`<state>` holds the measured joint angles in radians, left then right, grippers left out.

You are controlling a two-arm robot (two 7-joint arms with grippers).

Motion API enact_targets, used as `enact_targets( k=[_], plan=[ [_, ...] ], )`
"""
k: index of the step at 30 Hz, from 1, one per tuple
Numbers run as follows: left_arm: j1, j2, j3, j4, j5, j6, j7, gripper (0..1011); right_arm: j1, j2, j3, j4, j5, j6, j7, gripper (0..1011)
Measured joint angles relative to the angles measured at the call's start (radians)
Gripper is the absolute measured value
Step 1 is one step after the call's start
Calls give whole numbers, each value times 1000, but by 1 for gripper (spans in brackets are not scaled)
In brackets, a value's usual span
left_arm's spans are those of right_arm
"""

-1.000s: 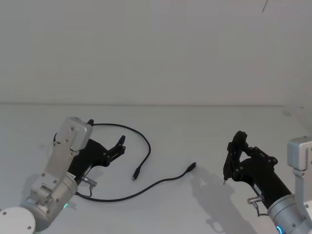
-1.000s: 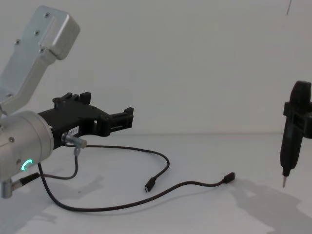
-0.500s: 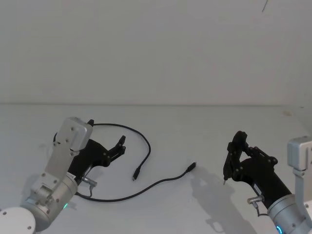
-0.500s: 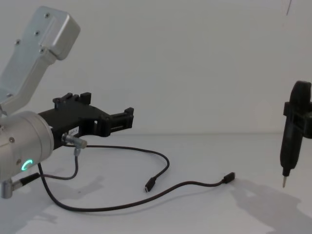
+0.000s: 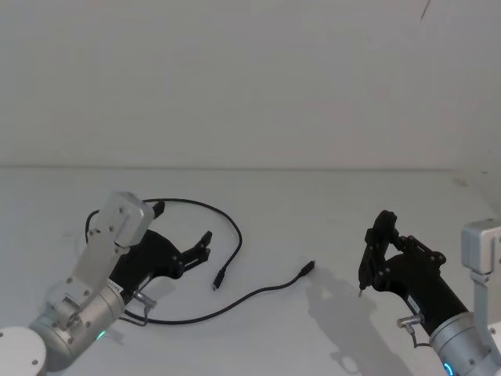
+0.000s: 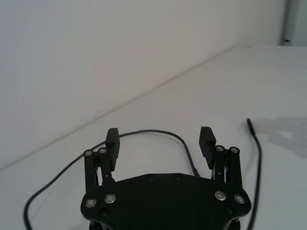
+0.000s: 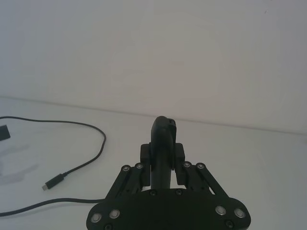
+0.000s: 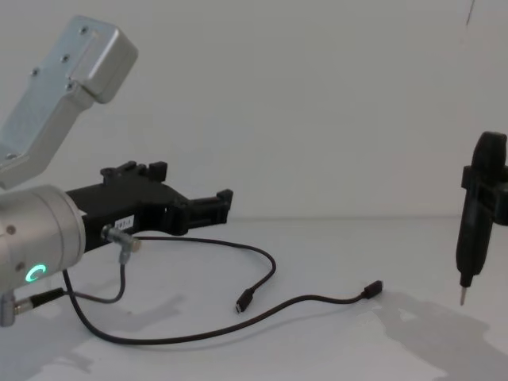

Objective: Pick up the data cable with the one hand.

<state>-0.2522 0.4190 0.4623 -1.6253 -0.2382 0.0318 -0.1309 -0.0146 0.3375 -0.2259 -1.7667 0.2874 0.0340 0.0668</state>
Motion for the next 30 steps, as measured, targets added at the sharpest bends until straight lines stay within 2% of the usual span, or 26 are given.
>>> enact_targets(
  k=[4, 17, 23, 30],
  plan=[
    [-5, 15, 3, -2, -12, 8, -40, 1001, 0, 0, 0, 0, 0, 0, 0, 279],
    [-50, 88, 33, -7, -60, 81, -247, 1001, 0, 0, 0, 0, 0, 0, 0, 279],
    [-110, 119, 71, 16, -67, 154, -357, 1001, 0, 0, 0, 0, 0, 0, 0, 279],
    [-185, 117, 111, 71, -68, 222, -440, 1001, 0, 0, 0, 0, 0, 0, 0, 279]
  ],
)
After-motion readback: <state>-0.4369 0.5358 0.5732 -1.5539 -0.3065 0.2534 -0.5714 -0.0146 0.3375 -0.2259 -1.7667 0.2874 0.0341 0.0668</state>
